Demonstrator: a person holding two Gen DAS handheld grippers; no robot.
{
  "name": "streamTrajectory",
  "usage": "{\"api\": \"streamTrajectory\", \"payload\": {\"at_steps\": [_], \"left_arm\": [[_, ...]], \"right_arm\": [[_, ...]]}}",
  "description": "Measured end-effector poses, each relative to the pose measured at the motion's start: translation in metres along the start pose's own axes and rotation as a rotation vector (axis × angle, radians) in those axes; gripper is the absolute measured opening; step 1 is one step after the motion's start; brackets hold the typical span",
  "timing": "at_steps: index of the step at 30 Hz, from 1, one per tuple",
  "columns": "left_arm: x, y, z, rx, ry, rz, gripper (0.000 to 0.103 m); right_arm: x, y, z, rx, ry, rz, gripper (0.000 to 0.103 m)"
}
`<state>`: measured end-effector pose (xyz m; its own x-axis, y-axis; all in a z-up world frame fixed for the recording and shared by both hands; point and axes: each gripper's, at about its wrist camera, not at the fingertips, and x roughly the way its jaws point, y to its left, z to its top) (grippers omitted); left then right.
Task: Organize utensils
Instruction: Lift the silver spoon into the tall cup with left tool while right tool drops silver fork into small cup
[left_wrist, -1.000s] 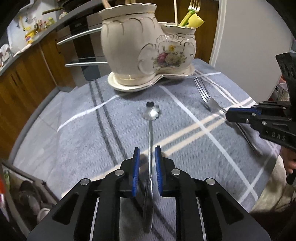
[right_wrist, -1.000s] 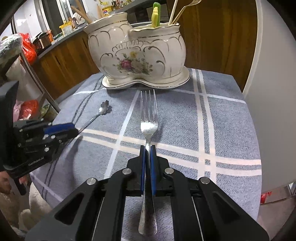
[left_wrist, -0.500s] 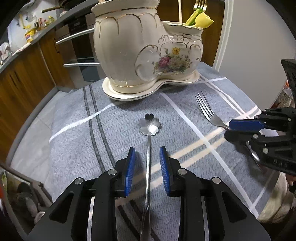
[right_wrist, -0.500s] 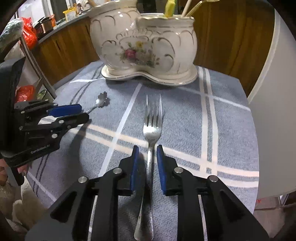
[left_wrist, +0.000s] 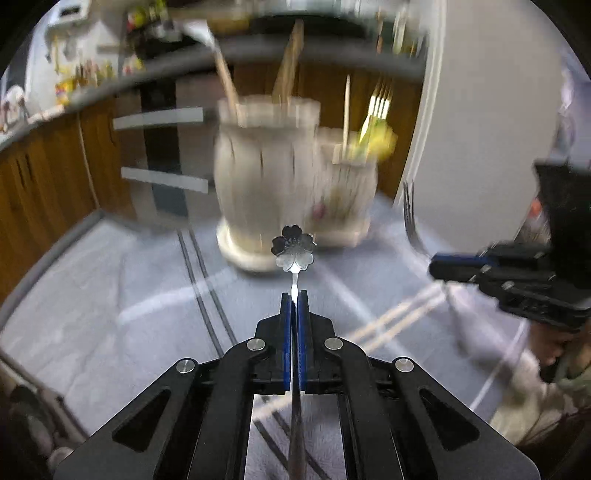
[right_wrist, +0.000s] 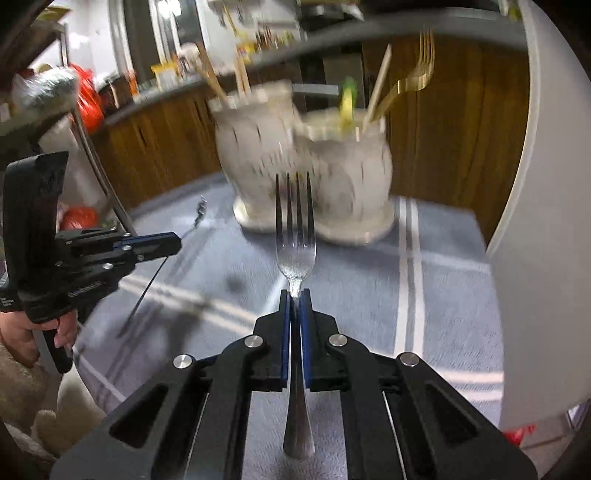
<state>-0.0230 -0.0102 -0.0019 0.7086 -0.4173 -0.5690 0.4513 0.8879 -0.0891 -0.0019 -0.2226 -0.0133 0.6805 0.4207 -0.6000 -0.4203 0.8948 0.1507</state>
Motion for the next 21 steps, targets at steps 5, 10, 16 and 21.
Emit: {"api": "streamTrajectory", "payload": {"at_steps": [5,10,16,21], "left_arm": [[-0.047,0.017,0.027,-0.076,-0.255,-0.010,0.004],[-0.064,0.027,0.088,-0.097,-0.430,-0.021,0.003],[-0.035,0.027,0.159,-0.099,-0.537,0.000,0.003],[0.003,0.020,0.183,-0.067,-0.549,0.054,0.003]], "right_arm": [[-0.021,0.006,0.016,-0.003,-0.183,-0.016,0.005],[-0.030,0.006,0.069,-0.002,-0.353,-0.019,0.005],[-0.020,-0.015,0.134,0.056,-0.476,-0.028,0.005],[0.011,-0.046,0.156,0.149,-0.503,-0.060,0.005]]}}
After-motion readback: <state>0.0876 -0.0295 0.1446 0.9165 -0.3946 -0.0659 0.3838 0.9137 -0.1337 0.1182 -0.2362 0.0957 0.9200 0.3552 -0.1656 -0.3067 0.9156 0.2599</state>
